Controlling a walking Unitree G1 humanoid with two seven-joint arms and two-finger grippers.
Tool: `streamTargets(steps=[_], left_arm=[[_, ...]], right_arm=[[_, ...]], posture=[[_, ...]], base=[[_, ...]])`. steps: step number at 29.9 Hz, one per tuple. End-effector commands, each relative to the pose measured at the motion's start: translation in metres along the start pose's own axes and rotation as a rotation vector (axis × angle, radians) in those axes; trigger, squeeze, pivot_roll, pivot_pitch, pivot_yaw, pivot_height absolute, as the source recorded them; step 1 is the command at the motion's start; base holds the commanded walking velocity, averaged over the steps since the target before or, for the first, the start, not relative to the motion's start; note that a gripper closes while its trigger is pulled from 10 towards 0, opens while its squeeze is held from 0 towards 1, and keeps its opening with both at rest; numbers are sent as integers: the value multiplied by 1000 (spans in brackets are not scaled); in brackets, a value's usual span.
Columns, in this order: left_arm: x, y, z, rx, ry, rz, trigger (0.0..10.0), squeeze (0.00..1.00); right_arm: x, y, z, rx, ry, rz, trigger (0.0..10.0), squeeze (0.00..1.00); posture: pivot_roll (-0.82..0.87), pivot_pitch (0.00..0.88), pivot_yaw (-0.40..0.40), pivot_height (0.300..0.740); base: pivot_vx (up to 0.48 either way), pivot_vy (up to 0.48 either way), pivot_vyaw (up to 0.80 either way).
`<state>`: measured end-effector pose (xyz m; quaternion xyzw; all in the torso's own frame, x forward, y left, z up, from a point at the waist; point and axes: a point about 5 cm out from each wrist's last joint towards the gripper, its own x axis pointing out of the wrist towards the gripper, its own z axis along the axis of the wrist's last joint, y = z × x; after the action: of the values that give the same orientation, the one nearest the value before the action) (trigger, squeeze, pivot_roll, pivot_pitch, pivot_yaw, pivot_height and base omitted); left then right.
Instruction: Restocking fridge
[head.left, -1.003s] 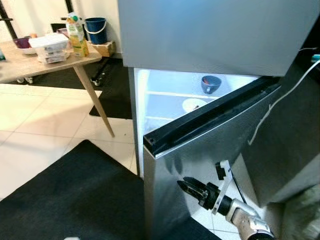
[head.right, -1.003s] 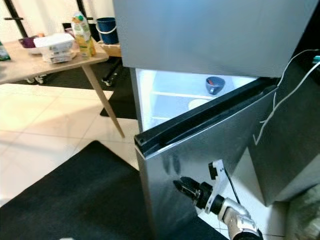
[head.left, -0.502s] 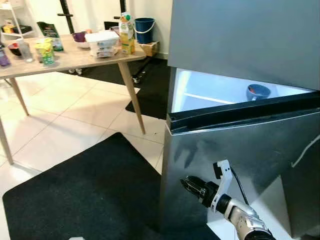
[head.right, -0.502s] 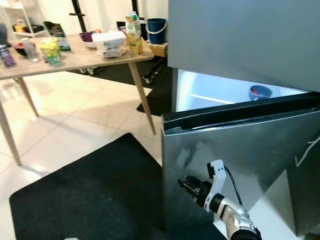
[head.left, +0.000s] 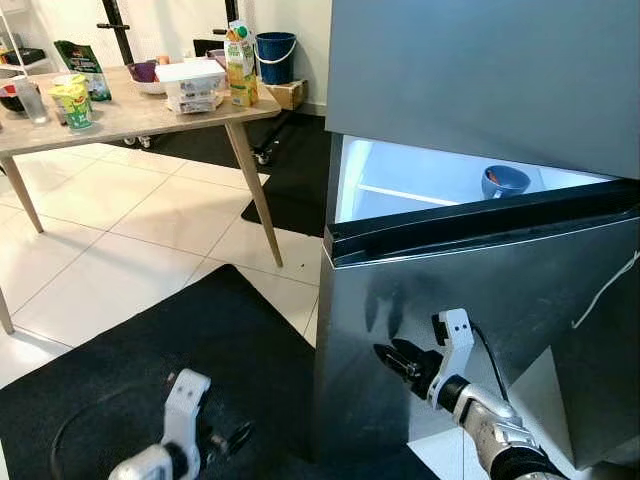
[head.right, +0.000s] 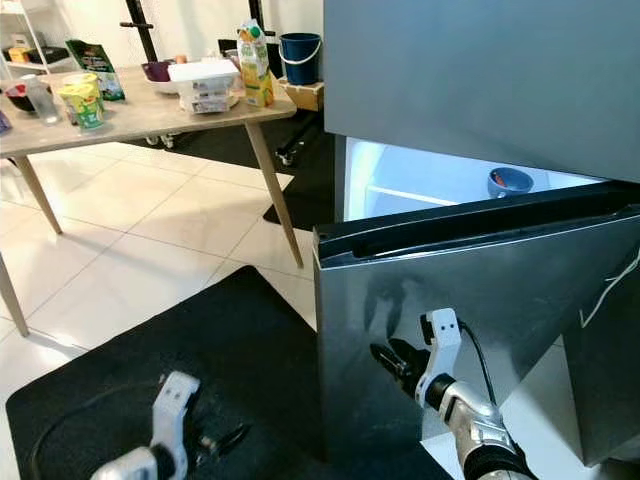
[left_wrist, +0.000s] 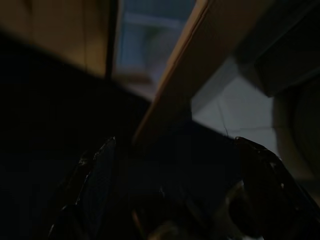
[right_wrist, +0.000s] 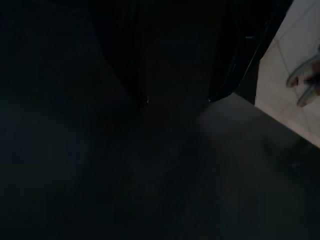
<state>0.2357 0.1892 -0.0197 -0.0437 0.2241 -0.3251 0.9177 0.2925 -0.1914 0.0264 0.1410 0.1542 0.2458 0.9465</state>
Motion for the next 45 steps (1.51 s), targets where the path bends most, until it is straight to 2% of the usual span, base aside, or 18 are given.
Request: streamTargets(steps=[1,3,4,6,7,8,9,10,12,13,15,16,19,24,28,33,38,45], left_arm=[[3,-9,-1,42,12,-66,10000,0],[9,-17,5,129,1,-157,10000,0],[9,-17,5,129,1,-157,10000,0],[12,-25,11,204,-21,-237,10000,0],[13,-31,16,231,-45,-312,10000,0],[13,-31,16,231,-45,-312,10000,0],[14,-37,23,257,-73,-383,10000,0],[14,-37,23,257,-73,-383,10000,0],[15,-47,43,331,-140,-498,10000,0],[15,-47,43,331,-140,-498,10000,0],[15,-55,66,405,-223,-523,10000,0],[15,-55,66,405,-223,-523,10000,0],[8,-69,84,472,-319,-531,10000,0],[-5,-86,97,470,-410,-538,10000,0],[-15,-100,101,448,-441,-552,10000,0],[-18,-102,98,446,-434,-555,10000,0],[-25,-99,99,433,-419,-531,10000,0],[-29,-103,102,420,-411,-516,10000,0]], right_arm=[[0,-2,2,-15,-3,-10,10000,0],[1,-1,3,-28,-5,-11,10000,0],[1,-1,3,-28,-5,-11,10000,0],[3,0,4,-40,-3,-12,10000,0],[4,1,3,-45,0,-8,10000,0],[4,1,3,-45,0,-8,10000,0],[5,2,3,-50,3,-2,10000,0],[5,2,3,-50,3,-2,10000,0],[8,5,2,-55,13,21,10000,0],[8,5,2,-55,13,21,10000,0],[9,8,0,-69,31,44,10000,0],[9,8,0,-69,31,44,10000,0],[7,9,-3,-103,68,72,10000,0],[4,8,-7,-144,118,106,10000,0],[8,9,1,-158,102,127,10000,0],[13,10,10,-165,80,136,10000,0],[29,16,39,-199,23,171,10000,0],[40,25,52,-236,16,224,10000,0]], posture=[[-35,63,-5,740],[-35,65,-4,740],[-35,65,-4,740],[-39,67,-1,740],[-39,68,0,740],[-39,68,0,740],[-39,69,0,740],[-39,69,0,740],[-36,70,-1,740],[-36,70,-1,740],[-37,70,8,740],[-37,70,8,740],[-38,72,18,740],[-34,74,25,740],[-31,72,23,740],[-36,73,24,740],[-34,84,23,740],[-25,93,16,740]], base=[[0,0,0],[0,0,0],[0,0,0],[0,0,0],[0,0,0],[0,0,0],[0,0,0],[0,0,0],[0,0,0],[0,0,0],[0,0,0],[0,0,0],[0,0,0],[0,0,0],[0,0,0],[0,0,0],[0,0,0],[0,0,0]])
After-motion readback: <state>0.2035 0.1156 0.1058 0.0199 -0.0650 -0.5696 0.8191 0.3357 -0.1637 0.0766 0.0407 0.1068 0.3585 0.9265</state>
